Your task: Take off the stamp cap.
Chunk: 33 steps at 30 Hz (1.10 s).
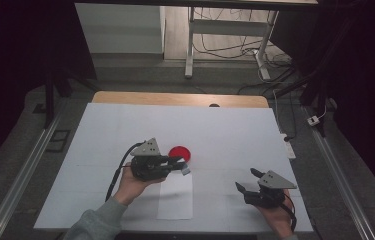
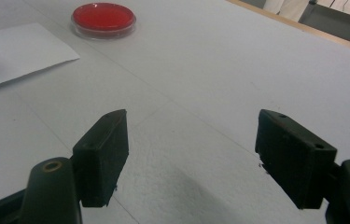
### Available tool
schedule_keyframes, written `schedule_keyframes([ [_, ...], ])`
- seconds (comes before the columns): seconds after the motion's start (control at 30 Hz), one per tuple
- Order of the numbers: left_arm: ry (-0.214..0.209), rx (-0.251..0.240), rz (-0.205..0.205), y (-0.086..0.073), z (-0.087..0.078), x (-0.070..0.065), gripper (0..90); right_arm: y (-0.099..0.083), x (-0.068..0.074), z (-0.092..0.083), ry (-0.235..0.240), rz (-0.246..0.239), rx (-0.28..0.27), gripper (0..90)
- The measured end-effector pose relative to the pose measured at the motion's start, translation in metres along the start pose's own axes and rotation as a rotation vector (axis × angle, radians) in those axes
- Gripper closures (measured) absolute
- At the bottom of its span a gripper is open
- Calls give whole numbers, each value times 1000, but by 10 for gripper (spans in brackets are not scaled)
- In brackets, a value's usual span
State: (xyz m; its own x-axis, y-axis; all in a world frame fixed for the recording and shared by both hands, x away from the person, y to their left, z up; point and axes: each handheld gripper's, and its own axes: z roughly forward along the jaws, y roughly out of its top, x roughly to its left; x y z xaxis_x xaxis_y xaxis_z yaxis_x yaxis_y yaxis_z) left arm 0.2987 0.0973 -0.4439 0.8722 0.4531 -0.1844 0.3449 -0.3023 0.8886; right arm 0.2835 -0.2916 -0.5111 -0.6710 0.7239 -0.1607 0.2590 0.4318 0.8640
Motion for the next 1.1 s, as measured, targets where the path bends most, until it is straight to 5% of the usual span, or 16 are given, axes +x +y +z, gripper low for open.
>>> schedule_keyframes([
  [0.3,30,-15,-29,2,-4,3,758,3,3,-4,-11,9,-14,255],
  [0.87,24,-16,-19,0,-5,6,758,21,11,9,97,41,-17,257],
  [1.1,27,-11,-17,0,-4,6,758,34,17,14,102,29,-13,266],
])
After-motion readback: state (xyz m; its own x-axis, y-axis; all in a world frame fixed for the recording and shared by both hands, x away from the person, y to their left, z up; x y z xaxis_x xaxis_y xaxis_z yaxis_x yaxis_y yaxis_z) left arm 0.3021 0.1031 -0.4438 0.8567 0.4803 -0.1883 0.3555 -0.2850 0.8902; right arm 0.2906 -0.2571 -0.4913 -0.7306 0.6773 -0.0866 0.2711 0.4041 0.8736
